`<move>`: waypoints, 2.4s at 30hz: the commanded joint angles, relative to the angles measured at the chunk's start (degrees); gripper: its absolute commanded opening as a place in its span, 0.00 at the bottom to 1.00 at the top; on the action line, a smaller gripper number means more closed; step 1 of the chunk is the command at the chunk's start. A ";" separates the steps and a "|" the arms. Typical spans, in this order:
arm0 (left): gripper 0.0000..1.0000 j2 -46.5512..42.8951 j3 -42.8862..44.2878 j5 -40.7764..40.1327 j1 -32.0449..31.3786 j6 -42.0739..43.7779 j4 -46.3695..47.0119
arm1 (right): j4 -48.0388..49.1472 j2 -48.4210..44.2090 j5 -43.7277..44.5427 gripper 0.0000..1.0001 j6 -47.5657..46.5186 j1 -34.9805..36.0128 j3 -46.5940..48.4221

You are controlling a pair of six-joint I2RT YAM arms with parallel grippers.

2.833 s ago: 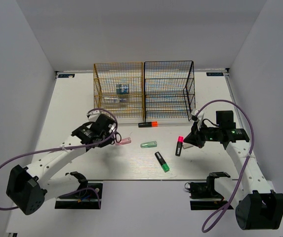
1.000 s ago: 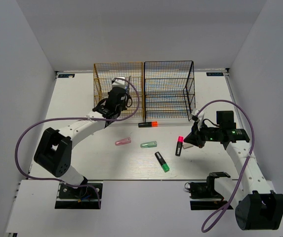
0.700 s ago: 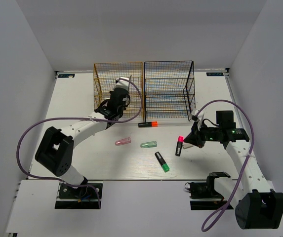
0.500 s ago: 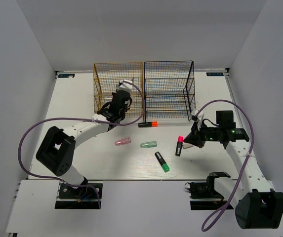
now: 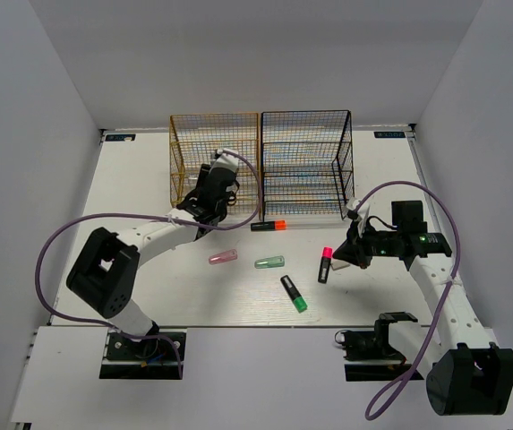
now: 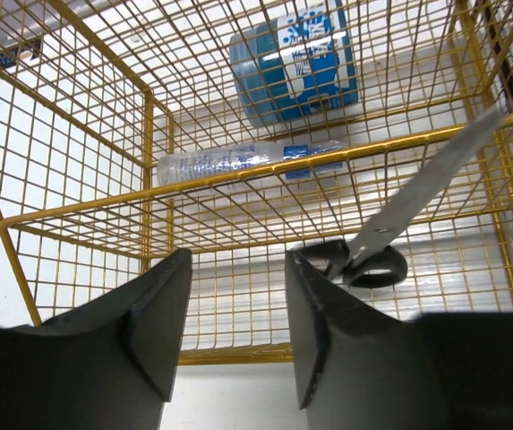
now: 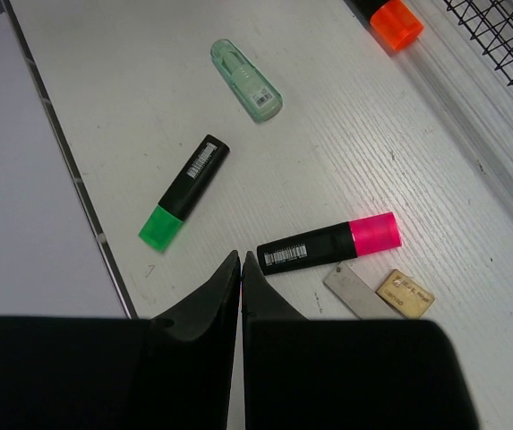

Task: Sort the stationery into containers
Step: Place the scissors in the storage box, then pick up the pen from the center of the board.

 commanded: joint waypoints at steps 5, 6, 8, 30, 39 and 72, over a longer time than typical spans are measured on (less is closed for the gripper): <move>0.63 -0.05 -0.79 -1.59 -0.09 -0.66 1.24 | -0.39 0.23 -1.70 0.04 -0.69 -0.46 0.05; 0.63 -0.84 -0.61 -1.51 0.08 -1.70 1.06 | -0.47 0.32 -1.79 0.06 -0.61 -0.54 -0.03; 0.60 -2.68 -0.35 -1.07 -0.18 -1.89 -0.33 | -0.56 0.32 -1.62 0.50 -0.69 -0.54 0.14; 0.09 -40.92 -17.04 36.37 -0.88 -15.25 -48.25 | -20.14 26.33 -1.34 0.43 -54.95 4.29 17.20; 0.91 -41.28 -19.42 41.73 0.96 -10.76 -46.57 | -10.32 19.82 14.83 0.58 -81.19 4.56 3.13; 0.94 -41.98 -21.70 40.68 2.11 -11.12 -46.93 | -12.16 41.62 27.03 0.60 -114.95 19.05 10.16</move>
